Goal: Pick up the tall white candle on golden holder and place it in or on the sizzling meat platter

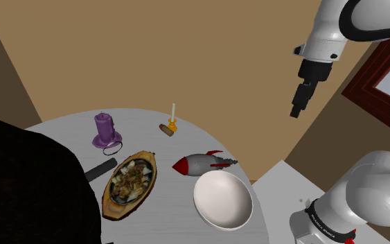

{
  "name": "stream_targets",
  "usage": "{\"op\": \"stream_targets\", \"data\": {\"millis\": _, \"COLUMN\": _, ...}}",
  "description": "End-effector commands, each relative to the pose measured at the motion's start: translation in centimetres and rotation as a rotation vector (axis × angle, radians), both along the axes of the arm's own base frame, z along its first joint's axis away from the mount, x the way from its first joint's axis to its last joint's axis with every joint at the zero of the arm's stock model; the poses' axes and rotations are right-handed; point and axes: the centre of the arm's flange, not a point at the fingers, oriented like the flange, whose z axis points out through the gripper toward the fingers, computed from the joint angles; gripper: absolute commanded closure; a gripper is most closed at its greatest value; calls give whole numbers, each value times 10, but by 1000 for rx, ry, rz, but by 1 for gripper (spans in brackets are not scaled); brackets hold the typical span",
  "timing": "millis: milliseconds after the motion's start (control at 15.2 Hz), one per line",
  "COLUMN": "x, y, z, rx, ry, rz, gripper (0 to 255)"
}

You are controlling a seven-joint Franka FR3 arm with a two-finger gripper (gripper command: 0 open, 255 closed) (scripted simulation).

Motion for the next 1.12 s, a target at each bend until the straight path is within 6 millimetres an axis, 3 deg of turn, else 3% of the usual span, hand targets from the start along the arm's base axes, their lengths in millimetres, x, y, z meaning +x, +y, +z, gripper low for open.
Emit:
{"op": "stream_targets", "data": {"millis": 0, "x": 0, "y": 0, "z": 0, "rx": 0, "ry": 0, "rz": 0, "gripper": 0}}
{"op": "stream_targets", "data": {"millis": 1056, "x": 175, "y": 97, "z": -59, "rx": -33, "ry": -34, "rz": -19, "gripper": 0}}
